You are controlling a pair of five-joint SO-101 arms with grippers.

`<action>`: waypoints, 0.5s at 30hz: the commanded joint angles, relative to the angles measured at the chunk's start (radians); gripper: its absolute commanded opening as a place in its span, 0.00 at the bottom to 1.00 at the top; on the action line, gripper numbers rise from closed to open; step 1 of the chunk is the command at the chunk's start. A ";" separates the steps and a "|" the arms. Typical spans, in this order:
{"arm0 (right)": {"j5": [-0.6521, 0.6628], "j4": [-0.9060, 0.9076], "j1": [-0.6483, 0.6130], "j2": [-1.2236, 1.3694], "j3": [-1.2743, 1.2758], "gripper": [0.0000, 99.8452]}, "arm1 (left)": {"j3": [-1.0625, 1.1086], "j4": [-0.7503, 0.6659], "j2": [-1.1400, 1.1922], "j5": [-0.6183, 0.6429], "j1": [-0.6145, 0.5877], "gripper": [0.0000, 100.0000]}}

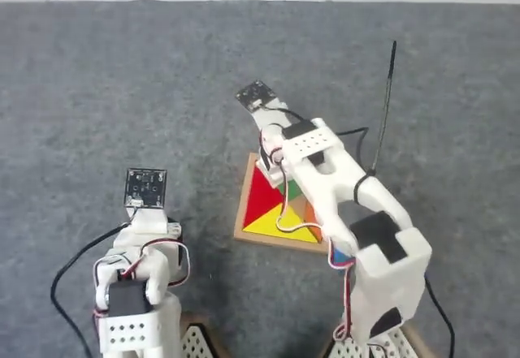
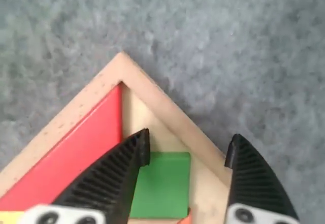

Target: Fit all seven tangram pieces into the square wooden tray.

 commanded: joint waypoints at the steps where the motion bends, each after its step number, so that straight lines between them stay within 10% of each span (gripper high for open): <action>1: 0.009 -0.005 0.018 -0.197 0.031 0.25 | -0.013 0.003 -0.018 0.017 -0.005 0.02; 15: 0.038 0.171 0.404 -0.822 0.468 0.25 | -0.013 0.003 -0.018 0.017 -0.005 0.02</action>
